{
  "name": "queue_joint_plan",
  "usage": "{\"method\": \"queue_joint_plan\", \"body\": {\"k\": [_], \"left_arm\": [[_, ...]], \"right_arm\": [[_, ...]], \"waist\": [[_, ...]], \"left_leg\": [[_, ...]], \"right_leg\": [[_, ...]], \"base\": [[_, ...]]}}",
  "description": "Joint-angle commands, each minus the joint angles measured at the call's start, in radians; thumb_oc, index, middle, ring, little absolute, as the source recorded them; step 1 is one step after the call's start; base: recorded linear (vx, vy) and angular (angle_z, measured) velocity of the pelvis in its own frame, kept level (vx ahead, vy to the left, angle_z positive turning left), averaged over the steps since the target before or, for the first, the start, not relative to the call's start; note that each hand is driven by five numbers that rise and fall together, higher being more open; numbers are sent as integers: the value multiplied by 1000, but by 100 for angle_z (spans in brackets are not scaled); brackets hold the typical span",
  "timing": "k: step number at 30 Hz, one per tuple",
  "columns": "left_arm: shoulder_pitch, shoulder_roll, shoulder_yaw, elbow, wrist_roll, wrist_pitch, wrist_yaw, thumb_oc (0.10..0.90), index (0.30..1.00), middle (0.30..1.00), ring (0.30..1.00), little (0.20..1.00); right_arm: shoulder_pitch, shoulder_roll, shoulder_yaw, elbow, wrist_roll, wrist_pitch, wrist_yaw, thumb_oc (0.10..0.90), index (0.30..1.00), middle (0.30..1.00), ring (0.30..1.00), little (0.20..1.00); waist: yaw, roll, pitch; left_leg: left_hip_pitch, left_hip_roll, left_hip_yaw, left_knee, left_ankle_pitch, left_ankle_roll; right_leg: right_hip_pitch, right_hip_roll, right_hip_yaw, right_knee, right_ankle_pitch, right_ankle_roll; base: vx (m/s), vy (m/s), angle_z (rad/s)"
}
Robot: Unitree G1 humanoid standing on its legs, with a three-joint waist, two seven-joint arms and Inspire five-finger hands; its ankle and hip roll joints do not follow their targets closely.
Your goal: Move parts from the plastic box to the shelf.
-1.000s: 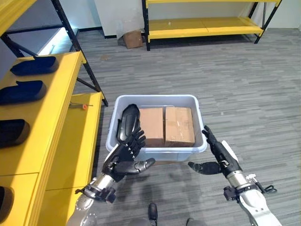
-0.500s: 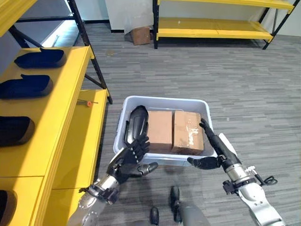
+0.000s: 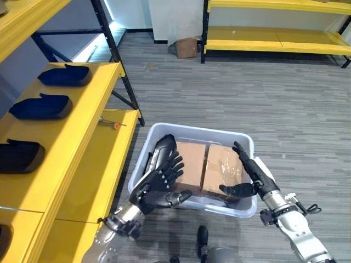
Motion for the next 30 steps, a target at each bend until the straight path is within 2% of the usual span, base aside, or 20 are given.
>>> {"method": "queue_joint_plan", "body": {"k": [1, 2, 3, 4, 5, 6, 8, 9, 11, 12, 14, 15, 20, 21, 23, 26, 29, 30], "left_arm": [[-31, -17, 11, -83, -57, -62, -29, 900, 1000, 1000, 1000, 1000], [-36, -20, 9, -82, -56, -64, -26, 900, 1000, 1000, 1000, 1000], [-49, -27, 2, -72, -52, -72, -25, 900, 1000, 1000, 1000, 1000], [-52, -30, -1, -68, -51, -75, -28, 900, 1000, 1000, 1000, 1000], [-48, -27, -4, -66, -59, -83, -34, 900, 1000, 1000, 1000, 1000], [-48, -27, -5, -66, -59, -83, -34, 900, 1000, 1000, 1000, 1000], [-42, -24, -12, -72, -61, -85, -30, 900, 1000, 1000, 1000, 1000], [-42, -21, -16, -72, -69, -87, -32, 900, 1000, 1000, 1000, 1000], [-38, -24, -14, -70, -75, -85, -40, 900, 1000, 1000, 1000, 1000], [-37, -25, -16, -65, -85, -81, -48, 900, 1000, 1000, 1000, 1000], [-44, -24, -27, -59, -85, -78, -49, 900, 1000, 1000, 1000, 1000], [-47, -22, -31, -58, -79, -68, -51, 900, 1000, 1000, 1000, 1000], [-48, -22, -31, -58, -79, -68, -51, 900, 1000, 1000, 1000, 1000], [-47, -8, -34, -57, -77, -73, -43, 900, 1000, 1000, 1000, 1000], [-56, 31, -33, -68, -89, -107, -33, 900, 1000, 1000, 1000, 1000], [-92, 58, -37, -70, -106, -127, -35, 900, 1000, 1000, 1000, 1000], [-100, 64, -37, -69, -108, -125, -40, 900, 1000, 1000, 1000, 1000], [-131, 90, -43, -74, -118, -120, -46, 900, 1000, 1000, 1000, 1000]], "right_arm": [[-76, -45, -3, -69, 50, -97, 16, 900, 1000, 1000, 1000, 1000], [-74, -46, -6, -69, 42, -94, 10, 900, 1000, 1000, 1000, 1000], [-77, -50, -10, -51, 24, -109, 2, 900, 1000, 1000, 1000, 1000], [-78, -50, -11, -45, 18, -117, 0, 900, 1000, 1000, 1000, 1000], [-76, -54, -21, -46, 5, -122, 0, 900, 1000, 1000, 1000, 1000], [-76, -54, -21, -46, 5, -122, 0, 900, 1000, 1000, 1000, 1000], [-70, -64, -30, -56, -10, -126, -3, 900, 1000, 1000, 1000, 1000], [-70, -76, -38, -60, -28, -129, -10, 900, 1000, 1000, 1000, 1000], [-66, -88, -46, -60, -40, -138, -14, 900, 1000, 1000, 1000, 1000], [-66, -98, -56, -57, -50, -146, -11, 900, 1000, 1000, 1000, 1000], [-81, -102, -58, -54, -80, -156, -15, 900, 1000, 1000, 1000, 1000], [-88, -108, -57, -56, -143, -178, -33, 900, 1000, 1000, 1000, 1000], [-89, -108, -57, -56, -144, -178, -33, 900, 1000, 1000, 1000, 1000], [-99, -125, -59, -68, -234, -209, -63, 900, 1000, 1000, 1000, 1000], [-164, -172, -42, -75, -356, -232, -143, 900, 1000, 1000, 1000, 1000], [-251, -211, 0, -39, -472, -220, -238, 900, 1000, 1000, 1000, 1000], [-273, -218, 8, -25, -485, -215, -252, 900, 1000, 1000, 1000, 1000], [-375, -252, 47, 38, -566, -174, -325, 900, 1000, 1000, 1000, 1000]], "waist": [[-21, -1, -28], [-24, 1, -27], [-35, 11, -22], [-39, 14, -22], [-48, 27, -24], [-47, 27, -22], [-53, 43, -23], [-53, 52, -19], [-52, 60, -16], [-53, 60, -16], [-52, 55, -20], [-48, 55, -19], [-48, 55, -19], [-41, 56, -16], [-6, 55, 13], [34, 56, 51], [41, 56, 60], [78, 56, 102]], "left_leg": [[-133, 39, 43, 130, 31, 17], [-145, 47, 47, 142, 47, 12], [-159, 86, 76, 134, 92, -7], [-158, 97, 86, 123, 100, -11], [-147, 128, 103, 53, 123, -23], [-141, 127, 104, 46, 126, -23], [-118, 153, 107, -67, 153, -36], [-126, 180, 103, -114, 208, -59], [-138, 203, 113, -146, 247, -75], [-151, 219, 145, -149, 247, -79], [-142, 209, 171, -157, 197, -65], [-128, 196, 173, -169, 165, -56], [-127, 196, 173, -170, 165, -56], [-114, 179, 167, -180, 147, -47], [-132, 145, 141, -173, 124, -27], [-193, 133, 118, -145, 119, -17], [-208, 132, 113, -136, 118, -16], [-261, 127, 94, -106, 119, -16]], "right_leg": [[18, -45, 45, 125, -139, 75], [15, -45, 41, 126, -140, 72], [11, -45, 26, 132, -147, 66], [10, -46, 23, 133, -150, 65], [5, -50, 14, 139, -158, 70], [7, -51, 14, 139, -159, 70], [9, -58, 12, 143, -167, 81], [24, -60, 10, 140, -178, 80], [43, -62, 8, 137, -186, 81], [63, -79, -8, 135, -194, 85], [65, -106, -28, 138, -191, 95], [57, -120, -37, 153, -188, 104], [57, -120, -36, 153, -189, 104], [44, -128, -38, 168, -186, 117], [11, -144, -47, 201, -196, 134], [-23, -153, -60, 231, -209, 134], [-30, -154, -63, 238, -213, 133], [-48, -156, -75, 257, -227, 126]], "base": [[11, -36, -5], [18, -7, -13], [32, 21, -9], [73, 101, 11], [60, 86, 22], [99, 157, 22], [131, 180, 7], [163, 225, 1], [152, 209, 13], [143, 184, 18], [169, 237, 12], [134, 191, 8], [38, 48, 3], [146, 193, 9], [65, 193, 16], [-86, 22, 42], [-62, -27, 42], [-99, -63, 35]]}}
